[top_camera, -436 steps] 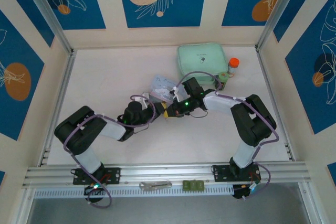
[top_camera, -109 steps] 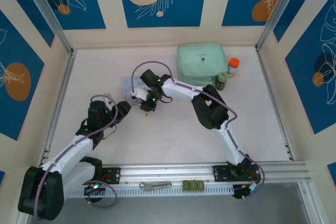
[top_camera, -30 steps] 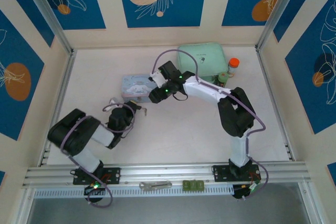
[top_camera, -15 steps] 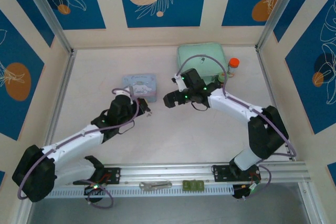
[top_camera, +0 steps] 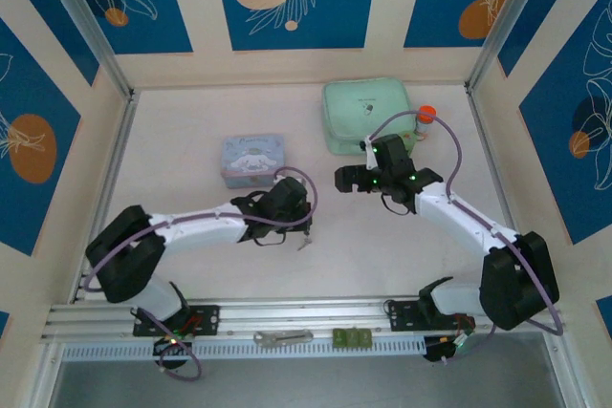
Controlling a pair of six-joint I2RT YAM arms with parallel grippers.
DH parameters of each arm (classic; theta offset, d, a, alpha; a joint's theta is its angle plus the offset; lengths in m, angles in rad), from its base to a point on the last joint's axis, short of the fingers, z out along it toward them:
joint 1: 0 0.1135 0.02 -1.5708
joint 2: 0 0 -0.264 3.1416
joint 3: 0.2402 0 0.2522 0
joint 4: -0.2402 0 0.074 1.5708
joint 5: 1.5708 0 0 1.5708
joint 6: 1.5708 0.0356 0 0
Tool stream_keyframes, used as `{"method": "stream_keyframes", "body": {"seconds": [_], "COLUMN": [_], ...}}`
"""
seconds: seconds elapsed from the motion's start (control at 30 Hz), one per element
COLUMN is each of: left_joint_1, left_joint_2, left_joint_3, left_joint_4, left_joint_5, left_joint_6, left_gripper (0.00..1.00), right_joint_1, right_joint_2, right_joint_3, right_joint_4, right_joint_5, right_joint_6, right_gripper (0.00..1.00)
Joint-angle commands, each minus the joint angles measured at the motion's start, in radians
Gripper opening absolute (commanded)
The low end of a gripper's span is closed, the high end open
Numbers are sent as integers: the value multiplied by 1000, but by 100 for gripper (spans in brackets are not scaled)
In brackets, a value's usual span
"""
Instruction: Unlock a padlock with a key
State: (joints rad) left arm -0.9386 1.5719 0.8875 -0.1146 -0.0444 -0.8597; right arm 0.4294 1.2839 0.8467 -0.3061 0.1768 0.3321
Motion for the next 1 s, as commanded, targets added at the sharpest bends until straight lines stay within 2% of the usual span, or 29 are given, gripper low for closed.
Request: {"method": "stream_keyframes", "body": {"seconds": [0.0, 0.17, 0.27, 0.33, 0.47, 0.67, 0.77, 0.97], "left_joint_1": [-6, -6, -5, -5, -5, -3, 4, 46], "left_joint_2": [59, 149, 195, 210, 216, 181, 146, 6], "left_joint_3": [47, 93, 121, 129, 143, 133, 121, 70], "left_joint_4": [34, 72, 96, 115, 117, 114, 114, 103], "left_joint_5": [13, -39, -43, -45, -62, -104, -129, -209], "left_joint_6": [19, 39, 38, 32, 42, 69, 85, 168], "left_gripper": [0, 0, 3, 9, 27, 42, 46, 59], "right_joint_1": [-21, -48, -60, -71, -110, -204, -248, -324], "right_joint_2": [-37, -66, -99, -122, -156, -181, -182, -152], "right_joint_3": [-41, -80, -102, -120, -155, -234, -270, -295], "right_joint_4": [41, 65, 78, 88, 108, 223, 300, 406], "right_joint_5": [-1, -20, -22, -23, -28, -33, -38, -27], "right_joint_6": [28, 29, 26, 23, -12, -75, -90, -160], "right_gripper": [99, 99, 99, 99, 99, 99, 99, 99]}}
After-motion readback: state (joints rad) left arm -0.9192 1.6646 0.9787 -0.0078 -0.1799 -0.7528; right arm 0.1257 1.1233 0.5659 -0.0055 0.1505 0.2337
